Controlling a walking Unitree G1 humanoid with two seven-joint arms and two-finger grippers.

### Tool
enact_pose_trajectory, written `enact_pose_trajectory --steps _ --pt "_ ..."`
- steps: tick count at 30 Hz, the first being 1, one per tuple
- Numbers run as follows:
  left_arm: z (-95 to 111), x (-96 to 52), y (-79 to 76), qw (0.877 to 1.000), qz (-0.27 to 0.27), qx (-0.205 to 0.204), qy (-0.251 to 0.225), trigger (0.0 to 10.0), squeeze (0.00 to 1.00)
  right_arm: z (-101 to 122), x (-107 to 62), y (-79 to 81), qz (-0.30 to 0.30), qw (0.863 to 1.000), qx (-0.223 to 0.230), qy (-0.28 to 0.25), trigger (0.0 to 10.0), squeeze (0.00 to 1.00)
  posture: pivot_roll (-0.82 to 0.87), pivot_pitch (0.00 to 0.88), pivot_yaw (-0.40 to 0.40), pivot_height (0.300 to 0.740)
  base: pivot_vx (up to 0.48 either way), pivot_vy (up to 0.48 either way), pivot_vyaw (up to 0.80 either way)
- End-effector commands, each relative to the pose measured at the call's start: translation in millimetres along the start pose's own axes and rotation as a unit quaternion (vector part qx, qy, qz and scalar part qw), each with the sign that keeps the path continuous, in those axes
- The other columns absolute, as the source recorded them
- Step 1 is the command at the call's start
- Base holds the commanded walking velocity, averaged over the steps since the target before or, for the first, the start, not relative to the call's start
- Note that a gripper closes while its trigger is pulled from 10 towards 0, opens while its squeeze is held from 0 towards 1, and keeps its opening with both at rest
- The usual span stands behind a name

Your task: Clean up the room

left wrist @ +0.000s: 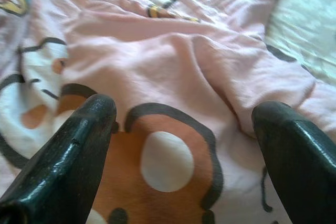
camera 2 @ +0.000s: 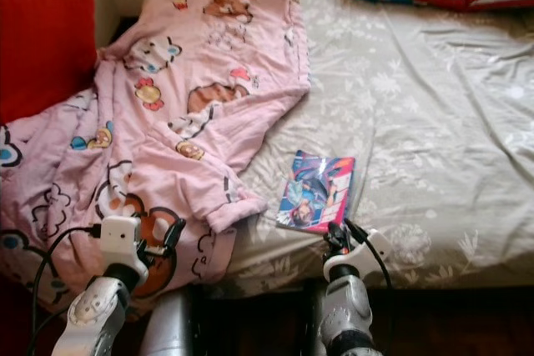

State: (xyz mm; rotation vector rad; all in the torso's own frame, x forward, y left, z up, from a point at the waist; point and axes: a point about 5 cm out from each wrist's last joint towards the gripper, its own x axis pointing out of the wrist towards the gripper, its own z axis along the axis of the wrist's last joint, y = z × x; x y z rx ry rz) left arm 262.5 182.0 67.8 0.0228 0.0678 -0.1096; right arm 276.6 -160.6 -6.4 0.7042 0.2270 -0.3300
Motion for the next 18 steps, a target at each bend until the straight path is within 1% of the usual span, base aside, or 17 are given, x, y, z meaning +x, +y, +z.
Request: enact_pose_trajectory --steps 1,4,5,9,10,11,13,15,18 --pt "-6.8 -1.5 1.0 1.000 0.006 0.007 0.009 10.0 0.00 13.3 -1.7 -24.3 -0.077 0.996 0.023 -0.036 0.0 0.00 0.05 0.083 -0.013 0.582 0.000 0.000 0.00" --pt "-8.0 -1.1 0.8 1.000 0.008 0.007 0.007 10.0 0.00 9.0 -3.1 -32.3 -0.111 0.992 0.055 -0.020 0.0 0.00 0.06 0.078 -0.020 0.582 0.000 0.000 0.00" --pt "-8.5 -1.1 1.6 1.000 0.011 0.006 0.004 10.0 0.00 8.6 -4.7 -38.3 -0.141 0.988 0.062 -0.019 0.0 0.00 0.06 0.077 -0.024 0.582 0.000 0.000 0.00" --pt "-9.1 -1.1 3.2 1.000 0.017 0.005 0.000 10.0 0.00 6.9 -10.1 -52.9 -0.210 0.974 0.080 -0.016 0.0 0.00 0.06 0.076 -0.030 0.582 0.000 0.000 0.00" --pt "-9.1 -1.1 3.2 1.000 0.017 0.005 0.000 10.0 0.00 6.9 -10.1 -52.9 -0.210 0.974 0.080 -0.016 0.0 0.00 0.06 0.076 -0.030 0.582 0.000 0.000 0.00" --pt "-9.5 -1.4 3.3 1.000 0.018 0.005 -0.001 10.0 0.00 5.0 -13.3 -58.8 -0.232 0.968 0.089 -0.012 0.0 0.00 0.06 0.076 -0.030 0.582 0.000 0.000 0.00" --pt "-10.1 -1.5 3.1 1.000 0.019 0.005 -0.004 10.0 0.00 3.2 -17.3 -64.3 -0.259 0.962 0.086 -0.012 0.0 0.00 0.06 0.077 -0.029 0.582 0.000 0.000 0.00" --pt "-10.4 -1.2 3.1 1.000 0.020 0.005 -0.006 10.0 0.00 1.6 -20.4 -70.4 -0.280 0.956 0.084 -0.005 0.0 0.00 0.06 0.077 -0.029 0.582 0.000 0.000 0.00" --pt "-10.6 -1.2 3.0 1.000 0.020 0.005 -0.006 10.0 0.00 0.1 -20.6 -71.0 -0.280 0.956 0.091 0.001 0.0 0.00 0.06 0.076 -0.028 0.582 0.000 0.000 0.00"
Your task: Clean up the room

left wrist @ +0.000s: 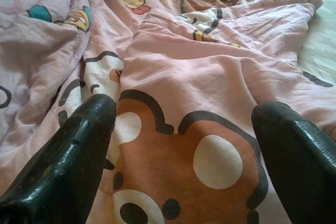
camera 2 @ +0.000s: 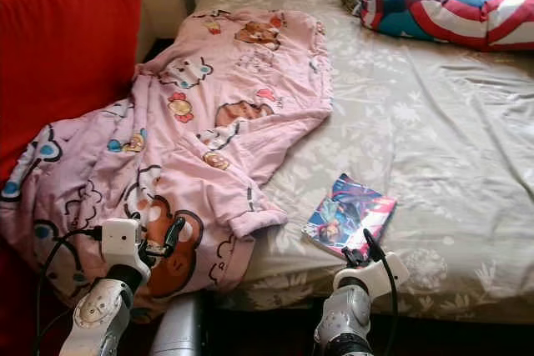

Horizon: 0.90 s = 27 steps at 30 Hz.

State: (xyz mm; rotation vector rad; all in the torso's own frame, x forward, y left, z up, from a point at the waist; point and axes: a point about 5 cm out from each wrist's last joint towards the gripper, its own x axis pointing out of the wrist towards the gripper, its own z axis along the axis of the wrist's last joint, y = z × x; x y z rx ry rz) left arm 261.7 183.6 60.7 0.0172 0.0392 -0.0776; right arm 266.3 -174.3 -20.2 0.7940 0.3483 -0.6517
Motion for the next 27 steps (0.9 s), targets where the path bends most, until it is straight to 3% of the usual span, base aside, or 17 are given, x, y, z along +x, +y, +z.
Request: enact_pose_trajectory --steps 1,2,3,4,5,8,10,11,15,16,17,19,20,27 --pt "-4.0 -0.7 1.1 1.000 0.003 0.009 0.007 10.0 0.00 5.6 -1.0 -47.6 -0.098 0.995 0.015 0.001 0.0 0.00 0.06 0.075 -0.028 0.582 0.000 0.000 0.00" --pt "-4.0 -0.7 1.1 1.000 0.003 0.009 0.007 10.0 0.00 5.6 -1.0 -47.6 -0.098 0.995 0.015 0.001 0.0 0.00 0.06 0.075 -0.028 0.582 0.000 0.000 0.00" --pt "-4.4 -0.5 0.9 1.000 0.002 0.009 0.006 10.0 0.00 3.2 -0.4 -40.3 -0.070 0.997 0.007 0.010 2.0 0.00 0.06 0.075 -0.027 0.582 0.000 0.000 0.00" --pt "-4.6 -0.4 1.1 1.000 0.002 0.009 0.006 10.0 0.00 2.4 -0.3 -36.0 -0.060 0.998 -0.003 0.010 8.0 0.00 0.06 0.076 -0.027 0.582 0.000 0.000 0.00" --pt "-4.8 -0.4 0.9 1.000 0.001 0.009 0.007 10.0 0.00 1.3 -0.3 -33.2 -0.053 0.998 -0.009 0.013 10.0 0.00 0.06 0.076 -0.027 0.582 0.000 0.000 0.00" --pt "-6.0 -0.8 0.6 1.000 0.001 0.010 0.008 10.0 0.00 -1.8 -1.0 -26.6 -0.039 0.999 -0.025 0.018 10.0 0.00 0.06 0.076 -0.027 0.582 0.000 0.000 0.00" --pt "-6.4 -0.9 0.6 1.000 0.001 0.010 0.008 10.0 0.00 -2.3 -1.1 -27.1 -0.039 0.999 -0.030 0.020 10.0 0.56 0.06 0.076 -0.027 0.582 0.000 0.000 0.00" --pt "-6.7 -1.0 0.5 1.000 0.001 0.010 0.009 10.0 0.00 -2.4 -1.3 -27.6 -0.038 0.998 -0.036 0.020 10.0 1.00 0.06 0.076 -0.027 0.582 0.000 0.000 0.00" --pt "-7.4 -1.1 0.6 1.000 0.001 0.010 0.009 10.0 0.00 -2.8 -1.2 -28.3 -0.032 0.998 -0.042 0.024 10.0 1.00 0.06 0.078 -0.027 0.582 0.000 0.000 0.00" --pt "-7.7 -1.1 0.6 1.000 0.001 0.010 0.009 10.0 0.00 -2.8 -1.1 -28.0 -0.031 0.998 -0.042 0.024 10.0 0.69 0.06 0.078 -0.027 0.582 0.000 0.000 0.00" --pt "-7.9 -1.2 0.5 1.000 0.001 0.010 0.009 10.0 0.00 -3.0 -1.1 -27.4 -0.028 0.998 -0.042 0.025 10.0 0.04 0.06 0.078 -0.027 0.582 0.000 0.000 0.00" --pt "-8.2 -1.3 0.1 1.000 0.000 0.010 0.009 10.0 0.00 -3.0 -1.1 -26.5 -0.023 0.998 -0.044 0.025 10.0 0.00 0.06 0.078 -0.028 0.582 0.000 0.000 0.00" --pt "-8.5 -1.4 0.0 1.000 0.001 0.010 0.010 10.0 0.00 -3.2 -1.2 -25.6 -0.020 0.999 -0.043 0.024 0.0 0.00 0.06 0.078 -0.028 0.582 0.000 0.000 0.00" --pt "-9.7 -1.7 1.1 1.000 0.004 0.013 0.013 10.0 0.00 -4.0 -1.7 -21.2 -0.007 0.998 -0.051 0.022 0.0 0.00 0.06 0.078 -0.029 0.582 0.000 0.000 0.00"
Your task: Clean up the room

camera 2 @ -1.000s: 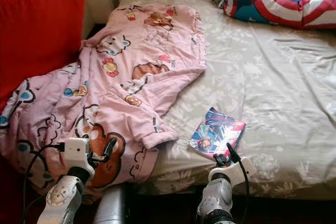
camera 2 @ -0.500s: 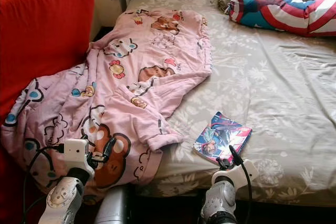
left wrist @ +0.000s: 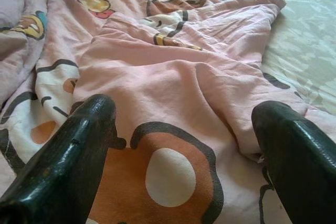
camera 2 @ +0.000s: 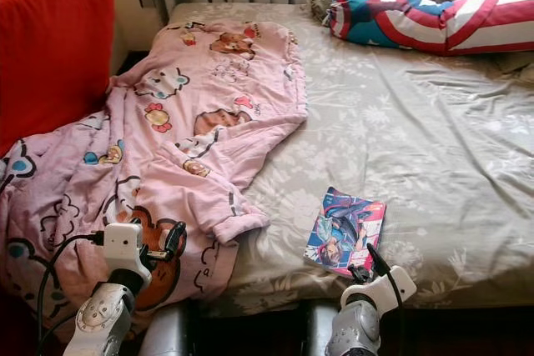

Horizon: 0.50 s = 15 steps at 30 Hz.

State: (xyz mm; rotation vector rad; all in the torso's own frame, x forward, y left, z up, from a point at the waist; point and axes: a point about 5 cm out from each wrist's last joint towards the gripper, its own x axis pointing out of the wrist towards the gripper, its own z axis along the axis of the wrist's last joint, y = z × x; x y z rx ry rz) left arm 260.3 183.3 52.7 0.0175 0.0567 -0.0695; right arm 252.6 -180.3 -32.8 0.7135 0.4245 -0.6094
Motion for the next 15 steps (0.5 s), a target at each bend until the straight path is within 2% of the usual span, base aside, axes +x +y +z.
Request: enact_pose_trajectory --steps 1,3,10,14,15 --pt "-2.0 -0.6 2.2 1.000 0.001 0.014 0.004 10.0 0.00 1.3 -0.2 -0.1 0.001 1.000 -0.007 -0.007 0.0 0.00 0.06 0.078 -0.029 0.582 0.000 0.000 0.00" --pt "-2.1 -0.6 2.3 1.000 0.001 0.015 0.004 10.0 0.00 1.7 -0.2 0.7 0.004 1.000 -0.010 -0.009 0.0 0.00 0.06 0.078 -0.029 0.582 0.000 0.000 0.00" --pt "-3.3 0.1 1.5 1.000 0.000 0.019 0.006 10.0 0.00 10.7 -0.5 24.7 0.085 0.992 -0.074 -0.047 0.0 0.00 0.05 0.073 -0.031 0.582 0.000 0.000 0.00" --pt "-5.2 2.4 2.8 1.000 0.012 0.003 0.009 10.0 0.00 31.4 -1.3 45.6 0.160 0.968 -0.156 -0.114 0.0 0.00 0.03 0.063 -0.038 0.582 0.000 0.000 0.00" --pt "-5.5 3.4 2.7 1.000 0.015 -0.002 0.009 10.0 0.00 37.8 -3.3 52.5 0.191 0.953 -0.190 -0.136 0.0 0.00 0.03 0.062 -0.040 0.582 0.000 0.000 0.00"
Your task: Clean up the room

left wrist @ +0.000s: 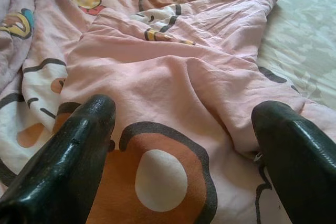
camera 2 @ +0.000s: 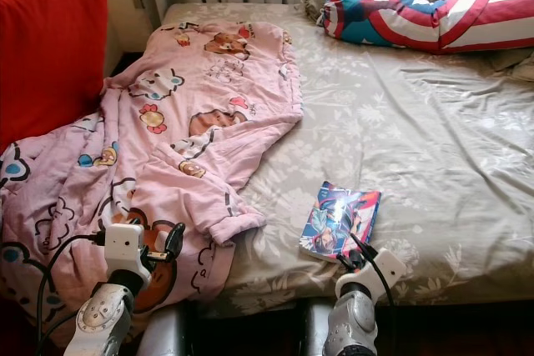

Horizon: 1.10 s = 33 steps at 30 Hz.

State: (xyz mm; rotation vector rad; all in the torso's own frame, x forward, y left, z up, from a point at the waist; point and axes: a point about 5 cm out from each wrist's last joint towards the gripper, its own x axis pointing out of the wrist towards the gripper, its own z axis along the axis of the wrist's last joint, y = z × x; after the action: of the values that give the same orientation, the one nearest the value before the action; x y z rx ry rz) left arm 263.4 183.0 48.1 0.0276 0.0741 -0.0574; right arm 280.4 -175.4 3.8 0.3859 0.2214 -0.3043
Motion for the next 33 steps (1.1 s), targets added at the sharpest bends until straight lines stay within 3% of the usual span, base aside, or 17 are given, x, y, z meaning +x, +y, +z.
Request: enact_pose_trajectory --steps 1,2,3,8,14,22,33 --pt "-1.3 0.4 2.8 1.000 0.011 -0.009 0.001 10.0 0.00 20.1 4.0 11.7 0.055 0.995 -0.052 -0.057 0.0 0.00 0.02 0.060 -0.041 0.582 0.000 0.000 0.00" --pt "-1.5 0.8 2.7 1.000 0.013 -0.012 0.001 10.0 0.00 23.9 3.2 14.1 0.072 0.992 -0.073 -0.070 0.0 0.00 0.02 0.060 -0.042 0.582 0.000 0.000 0.00" --pt "-2.2 1.0 2.8 1.000 0.016 -0.015 0.002 10.0 0.00 27.6 1.9 14.7 0.087 0.989 -0.090 -0.082 10.0 0.00 0.01 0.058 -0.046 0.582 0.000 0.000 0.00" --pt "-5.2 1.5 4.2 0.999 0.029 -0.033 0.007 10.0 0.00 35.1 -3.3 9.7 0.115 0.980 -0.136 -0.090 10.0 0.00 0.00 0.051 -0.053 0.582 0.000 0.000 0.00" --pt "-7.2 3.4 3.2 0.999 0.028 -0.037 0.012 10.0 0.00 37.3 -5.4 12.0 0.126 0.980 -0.118 -0.102 10.0 0.00 0.00 0.043 -0.052 0.596 0.000 0.000 0.00" --pt "-16.8 2.2 11.0 0.997 0.043 -0.049 0.034 10.0 0.00 37.9 -6.1 23.1 0.133 0.981 -0.105 -0.092 10.0 0.00 0.00 0.026 -0.043 0.651 0.000 0.000 0.00" --pt "-32.5 -0.4 16.9 0.994 0.057 -0.061 0.070 10.0 0.00 31.8 -9.0 24.6 0.135 0.984 -0.092 -0.077 10.0 0.00 0.00 0.004 -0.039 0.726 0.000 0.000 0.00"
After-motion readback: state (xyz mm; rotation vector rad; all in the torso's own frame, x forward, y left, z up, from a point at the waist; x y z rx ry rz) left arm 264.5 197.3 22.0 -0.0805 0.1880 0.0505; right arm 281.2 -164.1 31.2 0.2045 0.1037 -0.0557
